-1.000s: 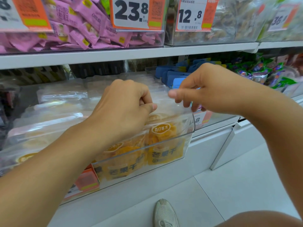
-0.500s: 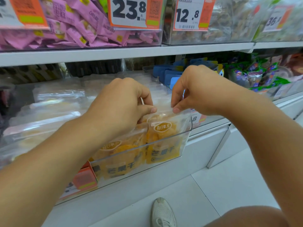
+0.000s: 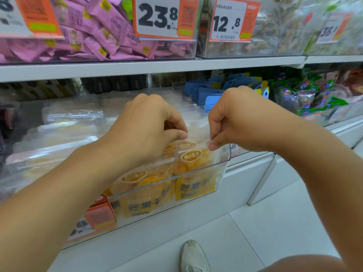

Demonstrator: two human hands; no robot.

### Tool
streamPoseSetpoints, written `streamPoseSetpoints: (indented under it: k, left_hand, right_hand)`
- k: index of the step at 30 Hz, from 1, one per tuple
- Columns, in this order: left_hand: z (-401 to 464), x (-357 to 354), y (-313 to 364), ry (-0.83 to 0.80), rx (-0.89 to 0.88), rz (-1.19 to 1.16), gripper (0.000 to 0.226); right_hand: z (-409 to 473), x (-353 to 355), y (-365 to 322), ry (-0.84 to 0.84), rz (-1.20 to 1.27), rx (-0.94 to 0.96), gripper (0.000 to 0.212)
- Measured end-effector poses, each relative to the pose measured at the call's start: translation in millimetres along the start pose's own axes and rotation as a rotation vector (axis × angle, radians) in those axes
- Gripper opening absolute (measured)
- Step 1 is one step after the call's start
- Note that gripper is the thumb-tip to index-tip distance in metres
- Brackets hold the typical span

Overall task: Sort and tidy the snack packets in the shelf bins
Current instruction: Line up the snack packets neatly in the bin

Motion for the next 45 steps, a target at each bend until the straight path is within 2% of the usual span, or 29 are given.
streamPoseSetpoints:
  k: [2,4,6,7,9,10,13,18,23,25,28,30,31,34,36,40,43,45]
  left_hand:
    - [0,1,2,0.005,-0.016,0.004,0.004]
    - [1,2,1,-0.022,-0.014,-0.017,0.005]
    - [1,3,-1,-0.057,0.002,-0.052,0.007]
    - [1,4,-1,-0.062,-0.001,-0.067,0.008]
    - [0,13,2,-0.028,-0.030,-0.083,0.006]
    - [0,19,2,-0.001,-0.036,-0.064,0.003]
    - [0,31,-7,0.009,0.014,0.087,0.010]
    - [1,21,-16,-0.030,0.147,0.228,0.011]
    - [1,18,-7,-0.054,0.147,0.254,0.025]
    - [1,17,-8,-0.069,0.169,0.218,0.025]
    - [3,12,-14,-0.090,0.218,0.076,0.028]
    - [5,9,-16,-0.080,0.223,0.010,0.026]
    - [7,8,-17,-0.059,0.219,-0.024,0.024]
    - [10,2,-14,-0.017,0.162,-0.099,0.023]
    - [11,-1,-10,0.012,0.119,-0.132,0.024]
    - [10,0,-10,0.050,0.103,-0.186,0.022]
    - [12,4,-17,0.023,0.154,-0.116,0.018]
    - [13,4,-19,-0.060,0.190,0.016,0.014]
  right_hand:
    - [-3,2,-5,0.018,0.161,0.022,0.027]
    - [-2,16,6,0.191,0.283,0.011,0.031]
    - [2,23,20,0.304,0.232,-0.030,0.016]
    - [6,19,23,0.271,0.172,-0.039,0.015]
    - [16,-5,28,0.102,0.070,-0.051,0.029]
    - [20,-12,30,0.052,0.059,-0.060,0.028]
    - [26,-10,30,0.073,0.110,-0.053,0.011]
    - [31,-11,26,0.039,0.021,-0.018,0.012]
    - [27,-12,24,0.066,0.045,-0.003,0.016]
    - [24,-13,25,0.037,0.085,0.018,0.016]
    - [23,-19,28,-0.058,0.122,0.023,0.027]
    - [22,-21,27,-0.083,0.200,0.025,0.015]
    - [22,-23,24,-0.084,0.278,0.024,0.006]
    - [28,-19,23,0.013,0.400,0.019,0.013]
    - [34,-16,22,0.049,0.311,0.019,0.018]
    - [46,-20,16,0.015,0.127,-0.006,0.015]
    - [50,-22,1,-0.011,0.024,0.053,0.016]
    - [47,-15,-5,-0.001,-0.045,0.055,0.014]
Point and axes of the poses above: each hand's wrist, its own z-axis towards the middle knuckle, its own x-axis out of the back of the hand, y = z × x, the point moved 8 cm from there along z, towards the middle knuckle, and after that the axes turned 4 degrees about -z, right-handed, at the moved point
